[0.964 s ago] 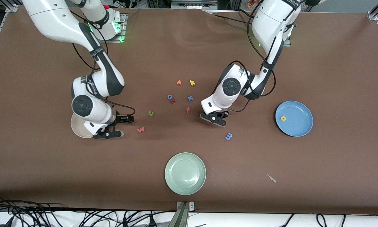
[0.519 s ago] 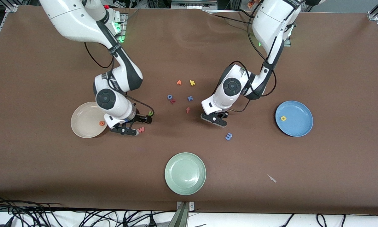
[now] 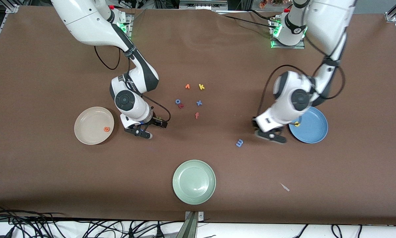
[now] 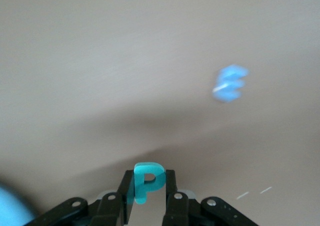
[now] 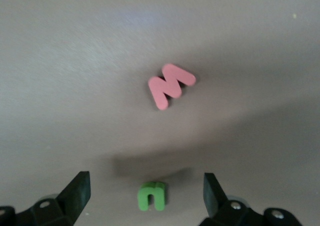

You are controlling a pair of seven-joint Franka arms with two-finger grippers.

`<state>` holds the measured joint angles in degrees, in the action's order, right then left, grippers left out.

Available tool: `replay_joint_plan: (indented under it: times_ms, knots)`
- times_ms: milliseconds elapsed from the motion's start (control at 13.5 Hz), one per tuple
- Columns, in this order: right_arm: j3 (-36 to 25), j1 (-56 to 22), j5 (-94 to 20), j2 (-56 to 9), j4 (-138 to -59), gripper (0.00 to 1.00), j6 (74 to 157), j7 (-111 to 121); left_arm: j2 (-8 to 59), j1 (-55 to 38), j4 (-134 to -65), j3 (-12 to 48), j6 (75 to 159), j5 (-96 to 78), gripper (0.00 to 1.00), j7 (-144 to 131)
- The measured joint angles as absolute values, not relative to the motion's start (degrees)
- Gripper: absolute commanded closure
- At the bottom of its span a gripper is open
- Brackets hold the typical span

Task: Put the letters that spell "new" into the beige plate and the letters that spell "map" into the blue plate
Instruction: 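Place teal P on the blue plate while the right gripper grasps green n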

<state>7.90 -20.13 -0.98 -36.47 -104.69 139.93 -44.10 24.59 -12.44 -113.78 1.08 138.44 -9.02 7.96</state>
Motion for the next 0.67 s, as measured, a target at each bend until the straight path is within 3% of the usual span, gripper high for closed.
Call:
replay_joint_plan:
  times_ms: [222, 445, 519, 667]
  knots:
    - [7.96, -20.44, -0.98, -36.47, -106.18, 0.01, 140.53, -44.36, 19.88, -3.25, -122.09, 1.07, 138.42, -9.02, 0.74, 19.67]
    - [8.05, -20.73, -0.98, -36.46, -106.29, 0.04, 140.52, -44.41, 18.85, 2.45, -125.18, 1.07, 138.52, -8.94, 0.7, 28.02]
    - [8.06, -20.83, -0.98, -36.46, -106.3, 0.05, 140.52, -44.44, 18.76, 3.46, -125.21, 1.06, 138.52, -8.64, 0.61, 29.95]
    - [8.11, -21.22, -0.98, -36.46, -106.3, 0.08, 140.52, -44.48, 18.51, 4.94, -125.22, 0.48, 138.52, -6.71, 0.26, 32.0]
